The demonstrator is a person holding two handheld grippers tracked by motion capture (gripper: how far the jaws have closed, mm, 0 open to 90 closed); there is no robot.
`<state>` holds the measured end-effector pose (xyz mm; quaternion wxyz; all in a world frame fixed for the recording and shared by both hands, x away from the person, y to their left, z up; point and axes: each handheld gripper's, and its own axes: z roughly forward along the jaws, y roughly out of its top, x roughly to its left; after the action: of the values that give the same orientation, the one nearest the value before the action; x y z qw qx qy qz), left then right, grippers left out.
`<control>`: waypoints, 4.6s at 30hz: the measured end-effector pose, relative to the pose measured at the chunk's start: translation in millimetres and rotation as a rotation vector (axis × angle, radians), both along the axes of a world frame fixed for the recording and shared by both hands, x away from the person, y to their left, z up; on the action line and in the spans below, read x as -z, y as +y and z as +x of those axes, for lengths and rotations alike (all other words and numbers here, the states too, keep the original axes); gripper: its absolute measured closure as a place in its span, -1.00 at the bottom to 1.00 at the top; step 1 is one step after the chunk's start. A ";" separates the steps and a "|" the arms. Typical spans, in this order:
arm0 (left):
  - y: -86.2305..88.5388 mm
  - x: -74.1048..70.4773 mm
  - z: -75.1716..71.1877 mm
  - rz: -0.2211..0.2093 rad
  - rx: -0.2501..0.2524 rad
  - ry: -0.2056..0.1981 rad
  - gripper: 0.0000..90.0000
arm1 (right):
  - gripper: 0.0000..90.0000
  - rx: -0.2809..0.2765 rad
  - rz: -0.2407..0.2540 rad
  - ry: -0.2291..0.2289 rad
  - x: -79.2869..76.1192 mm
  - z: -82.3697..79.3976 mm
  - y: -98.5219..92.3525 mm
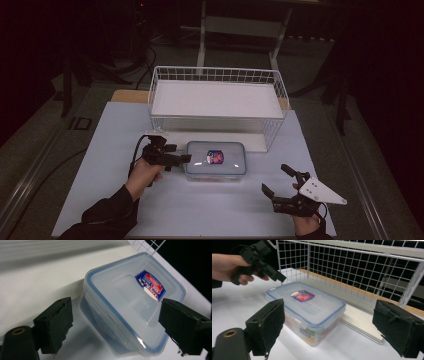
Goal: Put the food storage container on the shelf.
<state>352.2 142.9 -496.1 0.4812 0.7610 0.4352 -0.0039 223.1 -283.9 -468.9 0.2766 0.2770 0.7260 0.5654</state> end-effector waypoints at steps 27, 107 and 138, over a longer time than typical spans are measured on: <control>6.4 33.3 22.5 -0.244 0.025 0.423 -0.02 | -0.76 -0.001 -0.032 0.141 2.4 4.1 16.7; -3.5 -1.3 22.9 -0.143 0.011 0.013 0.20 | 0.08 -0.052 0.175 0.660 10.4 155.3 34.9; -9.4 20.2 36.4 -0.190 -0.105 -0.051 0.01 | -0.09 0.041 0.287 0.647 35.7 178.1 49.0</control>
<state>388.6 133.5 -516.3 0.5616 0.6881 0.4595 -0.0004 401.2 -234.9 -504.6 0.0021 0.4923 0.6836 0.5388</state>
